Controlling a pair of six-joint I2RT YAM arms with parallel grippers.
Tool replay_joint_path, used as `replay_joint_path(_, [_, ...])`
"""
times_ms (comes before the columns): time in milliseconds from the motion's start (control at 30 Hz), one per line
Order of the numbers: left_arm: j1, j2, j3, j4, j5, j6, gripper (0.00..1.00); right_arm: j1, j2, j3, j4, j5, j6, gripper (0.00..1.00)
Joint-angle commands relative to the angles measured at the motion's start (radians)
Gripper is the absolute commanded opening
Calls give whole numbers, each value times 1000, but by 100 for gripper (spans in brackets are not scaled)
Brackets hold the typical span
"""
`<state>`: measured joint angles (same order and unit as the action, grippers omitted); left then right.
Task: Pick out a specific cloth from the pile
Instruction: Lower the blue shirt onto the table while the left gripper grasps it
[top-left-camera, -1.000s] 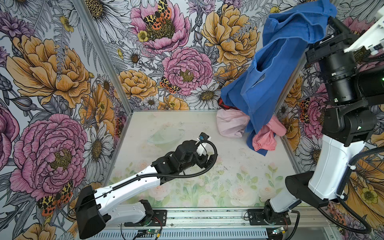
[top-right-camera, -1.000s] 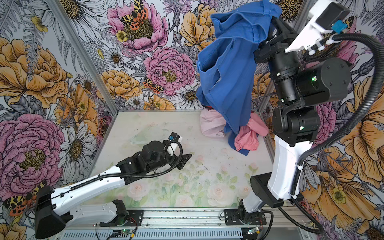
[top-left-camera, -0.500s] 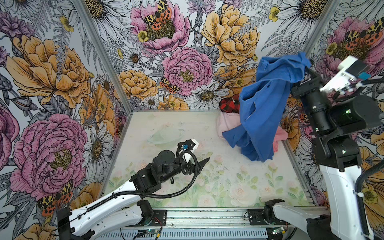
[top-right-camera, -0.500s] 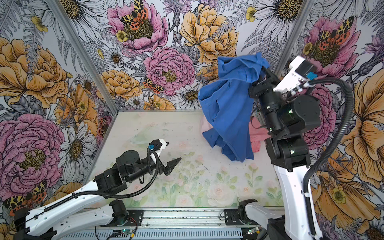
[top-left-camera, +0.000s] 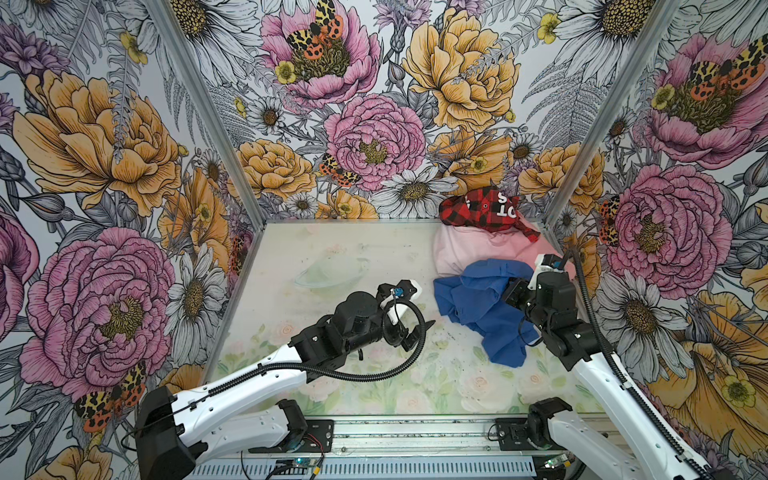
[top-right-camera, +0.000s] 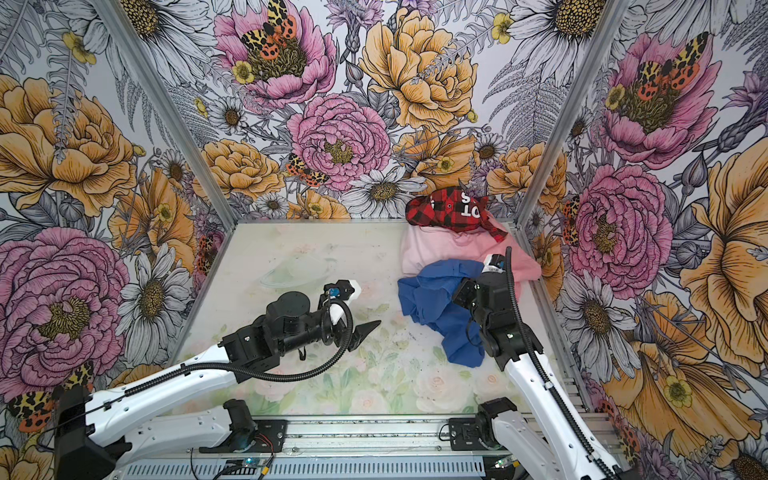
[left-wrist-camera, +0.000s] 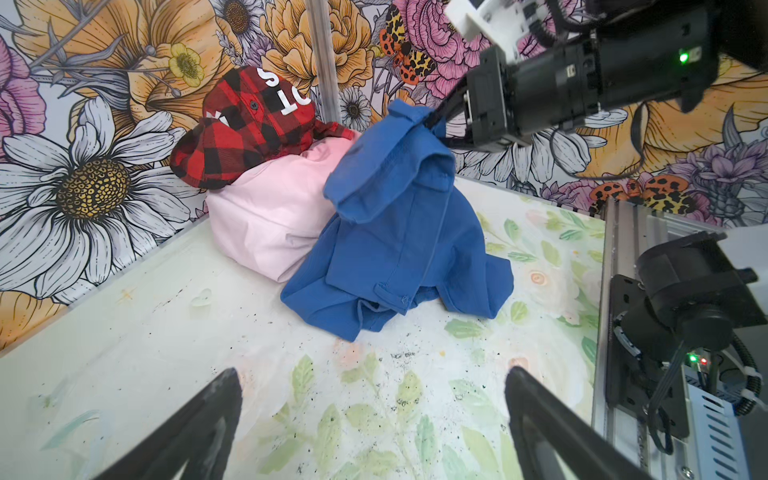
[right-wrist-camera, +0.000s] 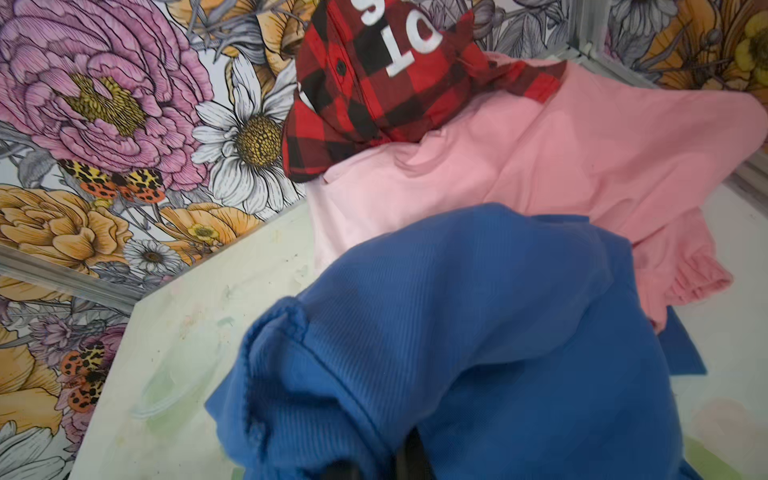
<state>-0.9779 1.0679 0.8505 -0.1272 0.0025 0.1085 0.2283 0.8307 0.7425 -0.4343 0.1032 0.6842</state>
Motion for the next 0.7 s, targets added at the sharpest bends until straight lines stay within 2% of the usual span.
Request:
replay_joint_path(0, [-5,97,79,-41,64,-31,99,8,-29,14,-70,14,3,6])
replay_joint_path(67, [-7,159,113,-40,86,-53,99,21,-34,9,-128,-4,-10,20])
replay_joint_path(167, [-7,256,186,-80,113,-32,99,47,-79,-8,-218,5,-4,68])
replay_joint_path(200, [-7,289,217,-101,119,-7,99,56,-103,-20,-246,7,9,78])
replay_joint_path(233, [-6,320,247,-122,122,24,99,66,-129,-36,-267,11,23,83])
replay_joint_path(467, [82,527,478,-216,244,210,99,107,-327,-131,-373,11,131,91])
replay_joint_path(667, [137,737,797,-322,505,249,99,119,-422,-161,-455,-42,136,94])
